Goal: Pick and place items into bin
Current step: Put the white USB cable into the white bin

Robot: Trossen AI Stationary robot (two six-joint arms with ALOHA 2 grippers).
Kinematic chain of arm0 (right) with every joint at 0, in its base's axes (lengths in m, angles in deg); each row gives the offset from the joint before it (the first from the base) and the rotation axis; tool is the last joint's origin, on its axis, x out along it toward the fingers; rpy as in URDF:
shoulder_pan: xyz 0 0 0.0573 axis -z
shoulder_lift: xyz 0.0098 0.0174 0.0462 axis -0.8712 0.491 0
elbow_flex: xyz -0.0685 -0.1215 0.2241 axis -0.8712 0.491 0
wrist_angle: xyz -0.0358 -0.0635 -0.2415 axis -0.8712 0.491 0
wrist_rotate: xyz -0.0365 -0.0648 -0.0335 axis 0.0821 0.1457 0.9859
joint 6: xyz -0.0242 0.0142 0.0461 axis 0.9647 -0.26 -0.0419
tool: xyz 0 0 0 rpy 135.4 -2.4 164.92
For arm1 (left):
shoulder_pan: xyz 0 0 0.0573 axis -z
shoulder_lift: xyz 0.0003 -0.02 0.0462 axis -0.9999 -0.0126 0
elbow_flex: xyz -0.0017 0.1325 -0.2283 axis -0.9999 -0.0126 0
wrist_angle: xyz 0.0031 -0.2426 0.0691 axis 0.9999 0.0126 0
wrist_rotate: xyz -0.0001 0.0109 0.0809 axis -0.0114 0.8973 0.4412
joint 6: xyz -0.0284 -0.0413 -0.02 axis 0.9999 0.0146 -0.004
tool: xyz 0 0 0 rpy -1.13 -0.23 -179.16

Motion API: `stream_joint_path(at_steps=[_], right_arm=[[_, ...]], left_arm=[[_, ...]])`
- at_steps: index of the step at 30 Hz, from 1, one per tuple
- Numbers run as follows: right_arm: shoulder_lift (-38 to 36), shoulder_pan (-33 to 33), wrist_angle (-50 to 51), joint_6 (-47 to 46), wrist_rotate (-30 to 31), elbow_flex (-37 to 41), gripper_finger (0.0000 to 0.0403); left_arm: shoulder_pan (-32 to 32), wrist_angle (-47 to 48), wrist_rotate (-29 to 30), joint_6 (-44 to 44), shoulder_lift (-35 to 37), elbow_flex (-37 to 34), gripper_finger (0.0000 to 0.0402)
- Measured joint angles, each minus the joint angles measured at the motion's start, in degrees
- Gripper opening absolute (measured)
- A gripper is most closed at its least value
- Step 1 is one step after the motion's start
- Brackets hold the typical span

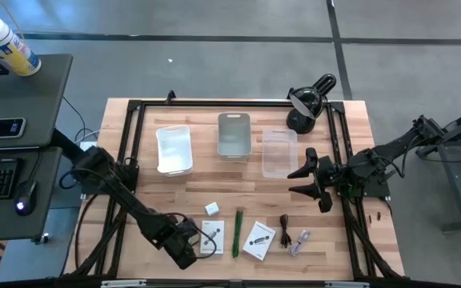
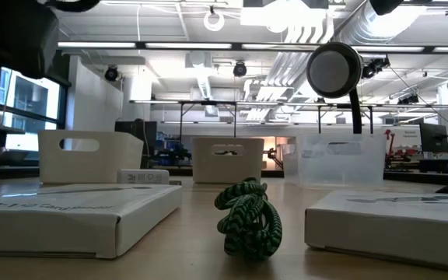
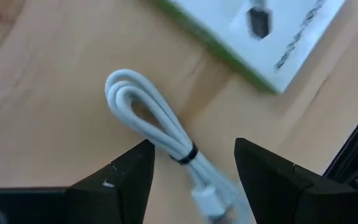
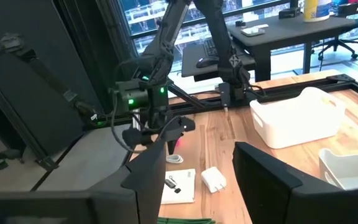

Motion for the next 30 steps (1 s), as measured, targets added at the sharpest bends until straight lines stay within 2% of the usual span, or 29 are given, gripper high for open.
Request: stream_joint_path(at_steps=[6, 24, 27, 30], right_arm=[[0.00, 0.00, 0.02, -0.02, 1.48, 0.00, 0.0167], [0.01, 0.00, 1.18, -0.92, 1.51, 0.02, 0.0156], [0.00, 0.00, 1.20, -0.90, 1.93, 0.02, 0.0154], [0.01, 0.00, 1.22, -0.90, 1.95, 0.02, 0.0154]], left_arm=[[0.07, -1.45, 2.02, -4.47, -1.37, 0.09, 0.0209], [0.07, 2.48, 2.44, -12.49, -3.01, 0.32, 0.0208], [0.05, 2.90, 2.60, -13.85, -3.05, 0.31, 0.0188], [0.03, 3.53, 3.24, -14.60, -3.08, 0.20, 0.0144]])
